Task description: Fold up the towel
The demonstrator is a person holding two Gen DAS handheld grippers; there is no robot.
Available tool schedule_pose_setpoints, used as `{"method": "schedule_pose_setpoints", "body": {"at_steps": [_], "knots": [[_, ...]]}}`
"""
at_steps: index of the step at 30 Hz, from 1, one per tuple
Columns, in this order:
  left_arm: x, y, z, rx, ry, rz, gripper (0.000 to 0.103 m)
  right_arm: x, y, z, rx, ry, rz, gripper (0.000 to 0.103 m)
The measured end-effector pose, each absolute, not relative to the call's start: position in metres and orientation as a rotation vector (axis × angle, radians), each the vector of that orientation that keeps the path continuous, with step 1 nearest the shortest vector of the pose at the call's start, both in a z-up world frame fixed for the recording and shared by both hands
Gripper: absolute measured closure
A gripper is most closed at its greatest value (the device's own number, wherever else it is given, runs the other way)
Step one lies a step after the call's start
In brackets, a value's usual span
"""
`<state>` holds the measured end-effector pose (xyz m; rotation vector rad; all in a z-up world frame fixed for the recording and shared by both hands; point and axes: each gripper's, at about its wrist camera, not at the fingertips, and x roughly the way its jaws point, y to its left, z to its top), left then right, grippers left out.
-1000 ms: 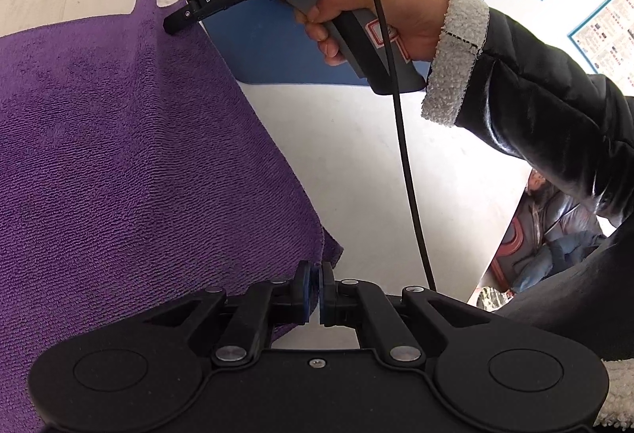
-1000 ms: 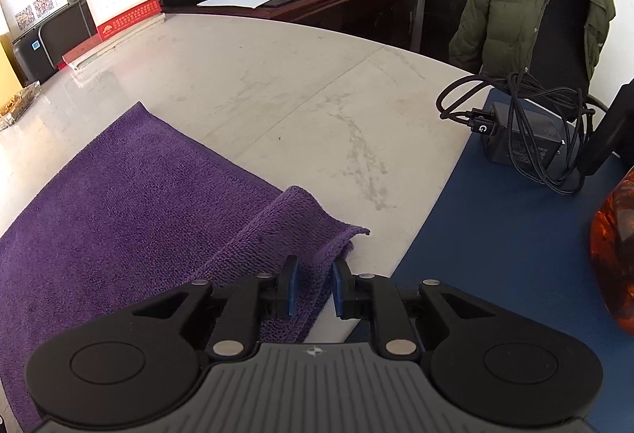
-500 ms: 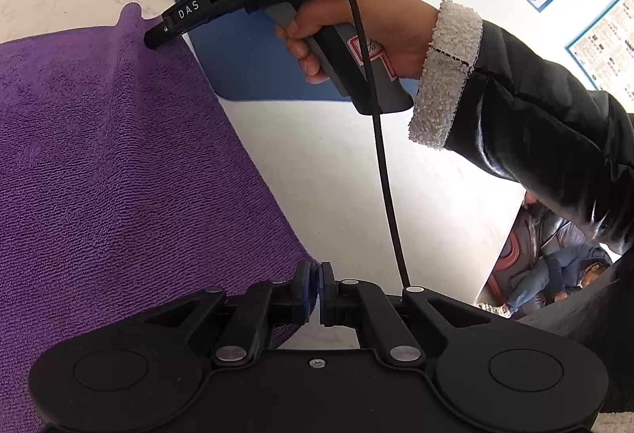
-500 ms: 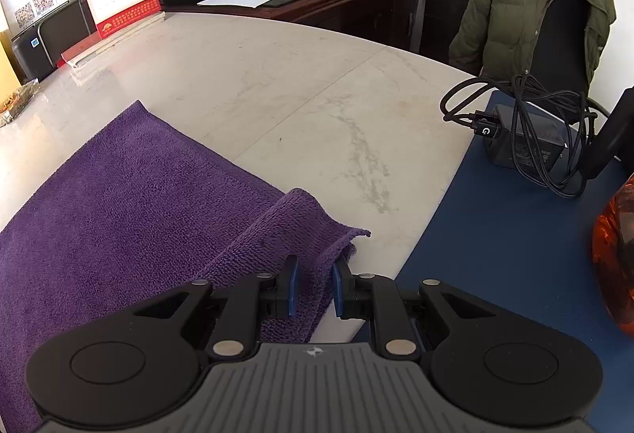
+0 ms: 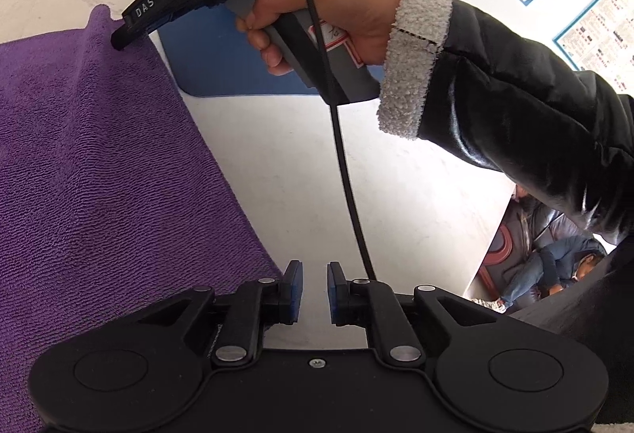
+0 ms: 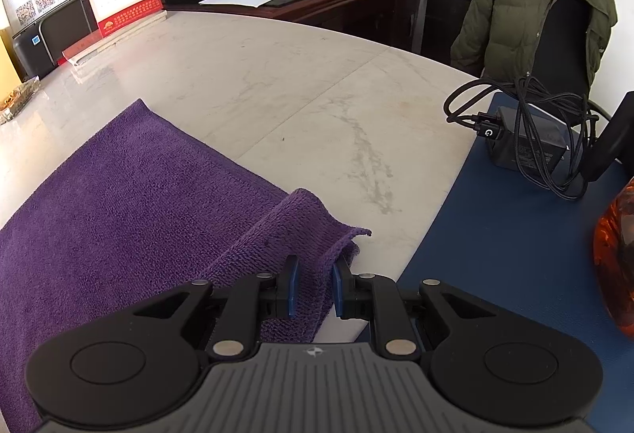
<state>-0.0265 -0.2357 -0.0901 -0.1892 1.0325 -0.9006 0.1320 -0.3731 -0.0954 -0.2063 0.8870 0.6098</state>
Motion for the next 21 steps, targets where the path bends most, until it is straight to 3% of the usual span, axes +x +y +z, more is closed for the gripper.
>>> {"method": "schedule_pose_setpoints", "body": {"at_steps": [3, 15, 17, 21], "knots": [[-0.033, -0.225, -0.078, -0.191, 0.974, -0.893, 0.090, 0.132, -0.374, -0.095, -0.209, 0.883, 0.605, 0.084], [-0.004, -0.201, -0.109, -0.191, 1.051, -0.689, 0.093, 0.128, -0.380, -0.085, -0.257, 0.835, 0.561, 0.083], [-0.005, -0.198, -0.109, -0.192, 1.051, -0.689, 0.093, 0.127, -0.383, -0.080, -0.271, 0.809, 0.543, 0.074], [-0.007, -0.196, -0.108, -0.191, 1.054, -0.690, 0.093, 0.117, -0.393, -0.058, -0.257, 0.729, 0.520, 0.074]]}}
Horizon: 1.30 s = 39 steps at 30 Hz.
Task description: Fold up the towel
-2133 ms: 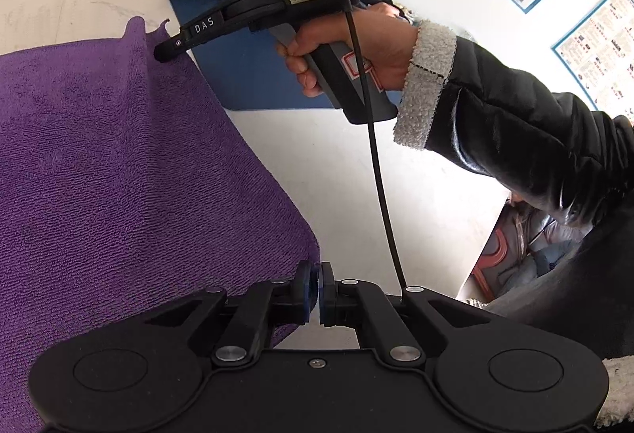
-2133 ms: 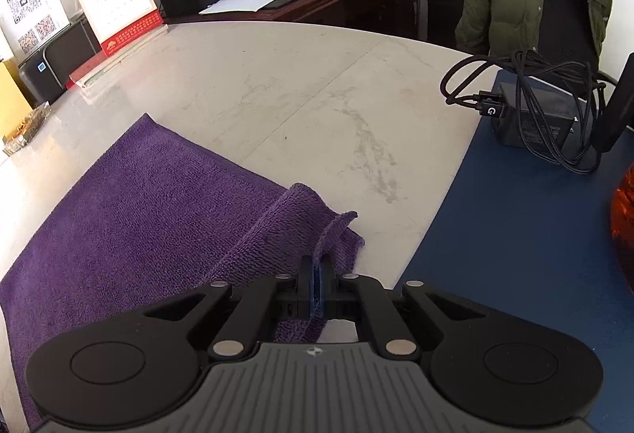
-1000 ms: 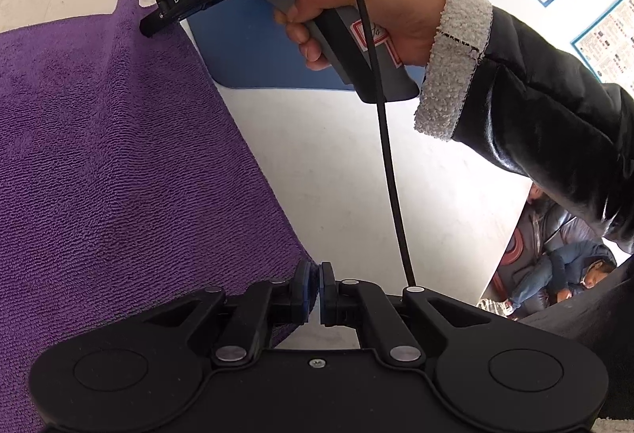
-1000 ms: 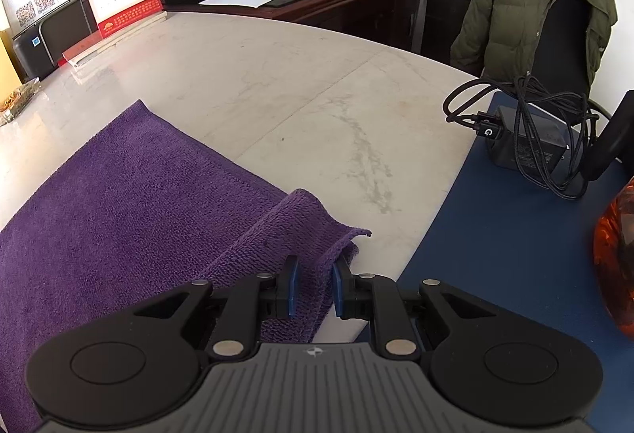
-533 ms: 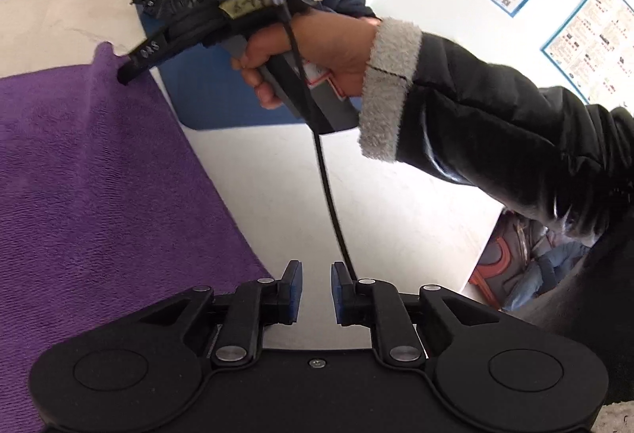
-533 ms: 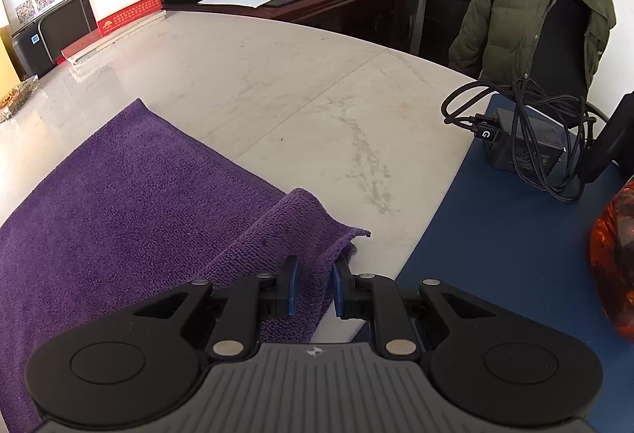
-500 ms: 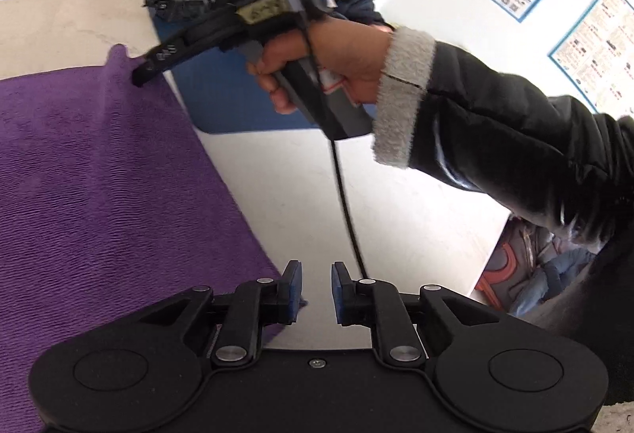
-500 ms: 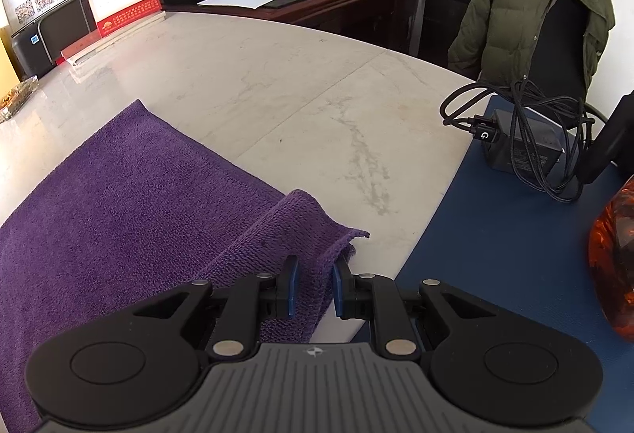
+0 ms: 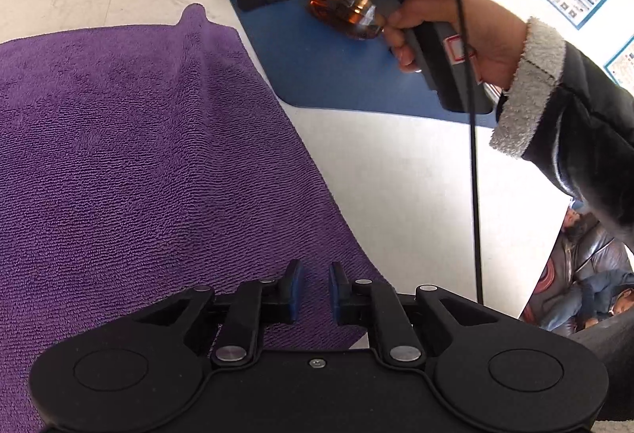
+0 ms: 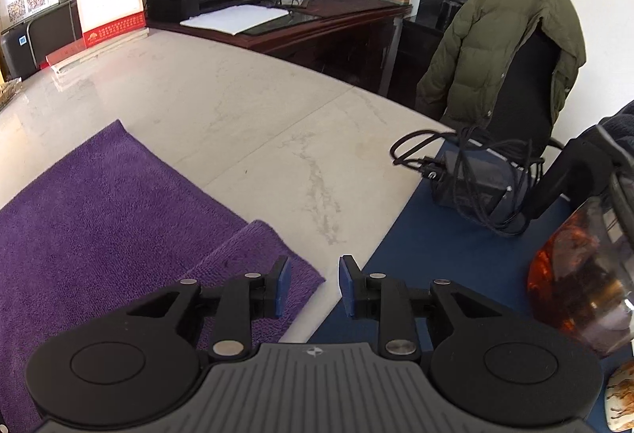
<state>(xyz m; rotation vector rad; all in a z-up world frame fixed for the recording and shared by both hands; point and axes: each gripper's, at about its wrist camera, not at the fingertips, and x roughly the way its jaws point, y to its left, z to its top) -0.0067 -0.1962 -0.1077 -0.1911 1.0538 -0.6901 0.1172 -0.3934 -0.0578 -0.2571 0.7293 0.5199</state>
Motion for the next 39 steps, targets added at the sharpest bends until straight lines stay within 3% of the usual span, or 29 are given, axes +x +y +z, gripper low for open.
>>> {"method": "schedule_pose_setpoints", "body": {"at_steps": [5, 11, 25, 33, 39], "knots": [[-0.003, -0.196, -0.106, -0.201, 1.066, -0.686, 0.093, 0.082, -0.387, -0.043, -0.209, 0.721, 0.627, 0.074], [0.003, -0.186, -0.093, -0.187, 1.073, -0.640, 0.093, 0.051, -0.371, -0.077, -0.208, 0.834, 0.682, 0.074], [0.113, -0.038, -0.032, -0.010, 0.879, -0.326, 0.093, 0.039, -0.348, -0.090, -0.292, 0.893, 0.638, 0.072], [0.179, -0.043, -0.052, 0.235, 0.854, -0.472, 0.093, 0.042, -0.341, -0.088, -0.320, 0.935, 0.619, 0.073], [0.188, -0.064, -0.069, 0.270, 0.896, -0.676, 0.093, 0.043, -0.338, -0.088, -0.331, 0.954, 0.607, 0.073]]}}
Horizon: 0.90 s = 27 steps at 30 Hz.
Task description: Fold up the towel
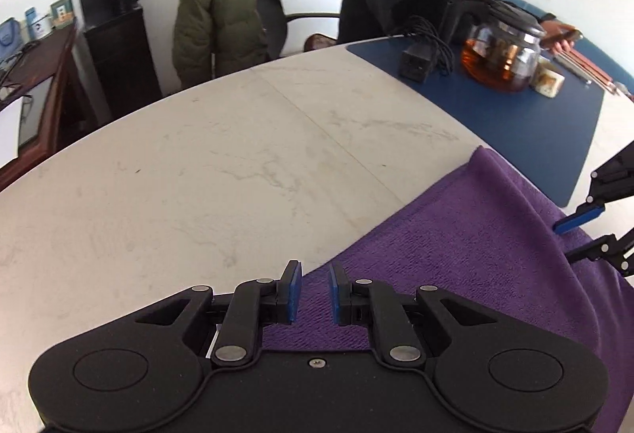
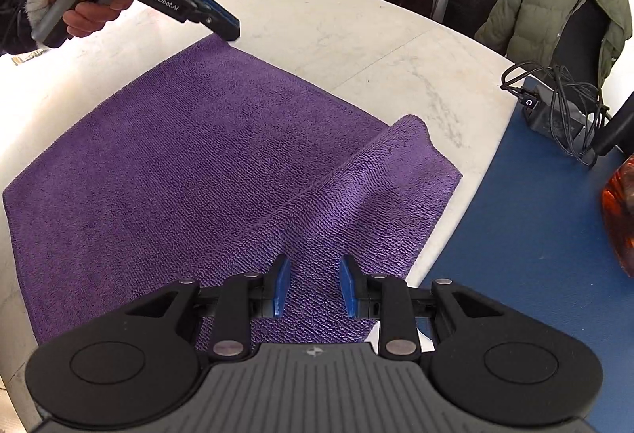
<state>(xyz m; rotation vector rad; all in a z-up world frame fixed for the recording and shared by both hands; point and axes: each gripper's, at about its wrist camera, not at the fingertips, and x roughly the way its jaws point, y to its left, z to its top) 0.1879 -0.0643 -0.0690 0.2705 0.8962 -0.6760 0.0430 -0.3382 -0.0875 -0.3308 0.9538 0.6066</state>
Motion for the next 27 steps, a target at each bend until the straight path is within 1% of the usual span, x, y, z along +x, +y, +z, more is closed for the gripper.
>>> {"method": "schedule_pose_setpoints", "body": {"at_steps": [6, 9, 11, 12, 19, 27], "knots": [[0.187, -0.116, -0.080, 0.337, 0.876, -0.877, 0.092, 0.044, -0.337, -0.087, -0.328, 0.962, 0.596, 0.073], [0.192, -0.139, -0.086, 0.380, 0.874, -0.952, 0.089, 0.044, -0.337, -0.086, -0.329, 0.965, 0.602, 0.073], [0.196, -0.151, -0.090, 0.397, 0.877, -0.999, 0.085, 0.044, -0.337, -0.086, -0.333, 0.965, 0.607, 0.073], [0.197, -0.155, -0.091, 0.406, 0.877, -1.006, 0.083, 0.044, -0.337, -0.086, -0.333, 0.964, 0.609, 0.073], [0.203, -0.166, -0.093, 0.442, 0.877, -1.020, 0.082, 0.045, -0.340, -0.087, -0.328, 0.956, 0.622, 0.073], [0.207, -0.167, -0.094, 0.485, 0.892, -1.039, 0.084, 0.044, -0.340, -0.087, -0.329, 0.949, 0.625, 0.073]]}}
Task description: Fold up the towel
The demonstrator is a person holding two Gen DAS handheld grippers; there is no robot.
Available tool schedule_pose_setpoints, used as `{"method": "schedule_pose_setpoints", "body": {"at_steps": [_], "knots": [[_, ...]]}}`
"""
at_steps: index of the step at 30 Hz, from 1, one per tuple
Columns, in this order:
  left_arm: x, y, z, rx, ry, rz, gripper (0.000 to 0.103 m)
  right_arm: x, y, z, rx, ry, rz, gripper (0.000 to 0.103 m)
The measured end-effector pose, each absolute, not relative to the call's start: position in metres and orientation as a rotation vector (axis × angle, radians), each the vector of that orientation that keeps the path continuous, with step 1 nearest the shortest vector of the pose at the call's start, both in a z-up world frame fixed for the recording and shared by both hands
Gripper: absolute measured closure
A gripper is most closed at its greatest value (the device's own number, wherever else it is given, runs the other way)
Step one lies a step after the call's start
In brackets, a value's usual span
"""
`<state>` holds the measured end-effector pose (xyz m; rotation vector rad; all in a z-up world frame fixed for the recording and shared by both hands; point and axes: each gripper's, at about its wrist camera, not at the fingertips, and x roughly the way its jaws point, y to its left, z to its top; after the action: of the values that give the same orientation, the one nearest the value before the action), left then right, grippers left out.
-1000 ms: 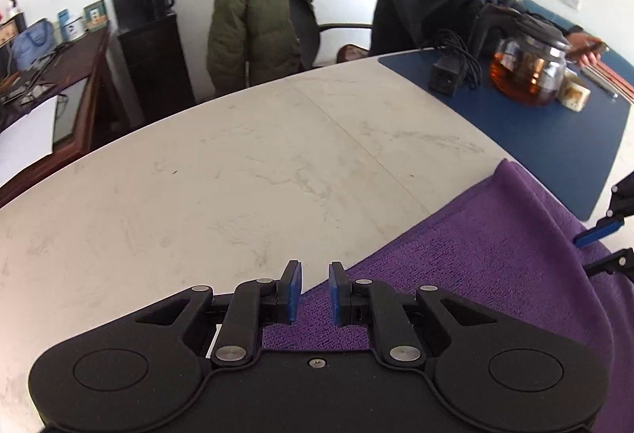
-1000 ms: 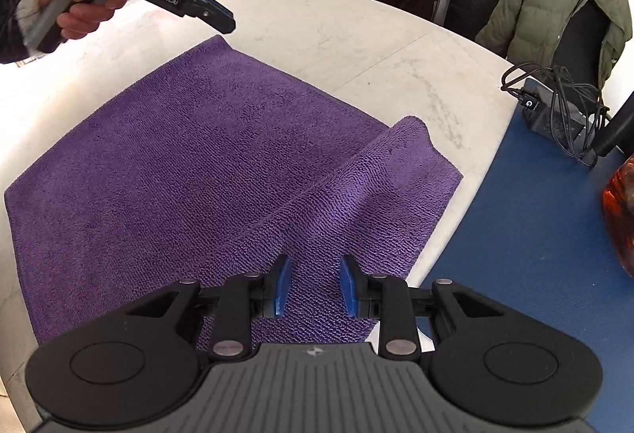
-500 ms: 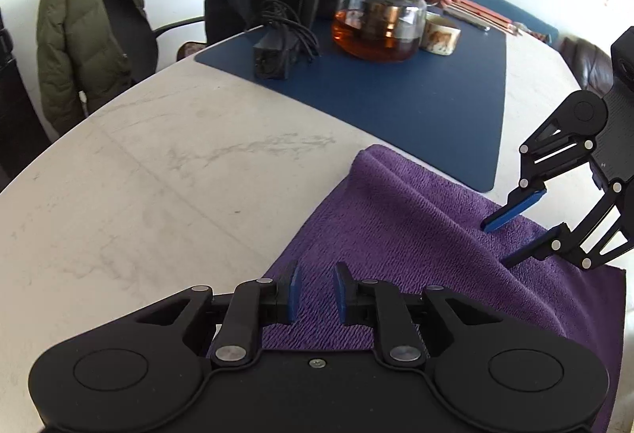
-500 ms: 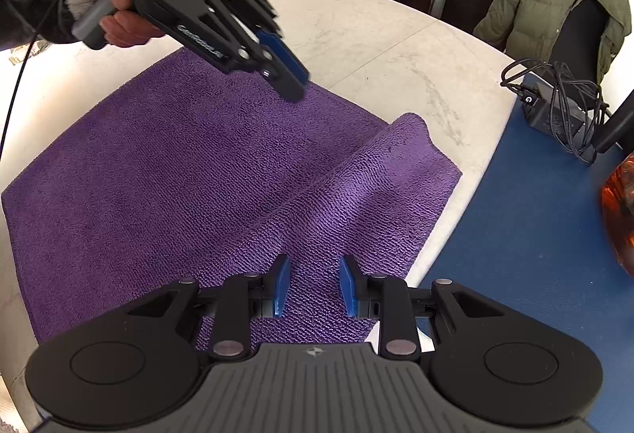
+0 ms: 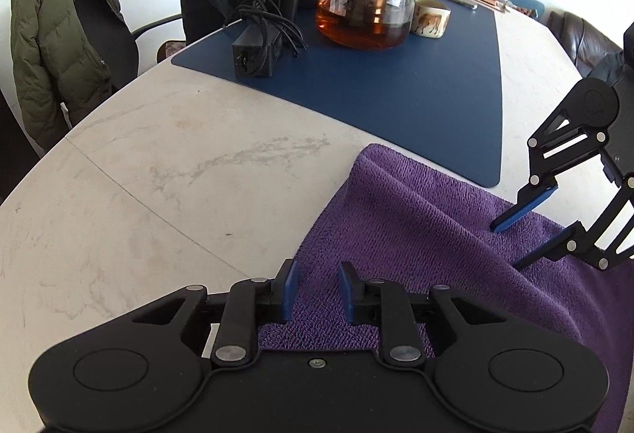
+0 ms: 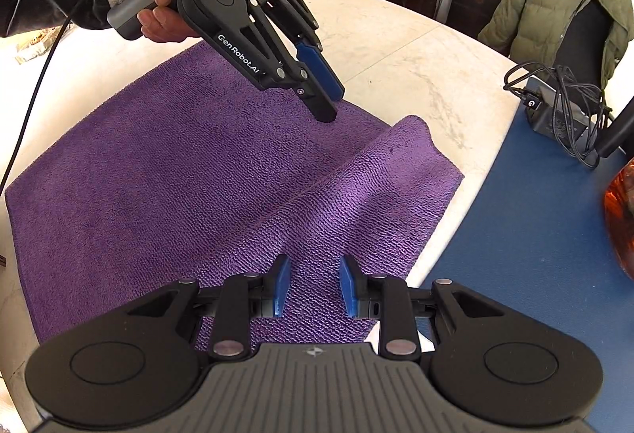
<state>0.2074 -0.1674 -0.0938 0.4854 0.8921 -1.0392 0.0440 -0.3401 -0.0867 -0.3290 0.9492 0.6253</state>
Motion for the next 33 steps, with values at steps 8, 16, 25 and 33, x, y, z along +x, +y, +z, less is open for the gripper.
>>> {"method": "schedule_pose_setpoints", "body": {"at_steps": [8, 16, 25, 33], "knots": [[0.208, -0.163, -0.093, 0.497, 0.904, -1.043, 0.100, 0.047, -0.340, -0.088, -0.331, 0.948, 0.620, 0.073], [0.205, -0.148, -0.088, 0.487, 0.907, -1.030, 0.101, 0.049, -0.339, -0.089, -0.324, 0.946, 0.611, 0.073], [0.211, -0.122, -0.088, 0.485, 0.931, -0.951, 0.102, 0.050, -0.338, -0.090, -0.321, 0.949, 0.599, 0.073], [0.191, -0.084, -0.061, 0.295, 0.946, -0.909, 0.102, 0.049, -0.339, -0.090, -0.315, 0.946, 0.589, 0.073]]}}
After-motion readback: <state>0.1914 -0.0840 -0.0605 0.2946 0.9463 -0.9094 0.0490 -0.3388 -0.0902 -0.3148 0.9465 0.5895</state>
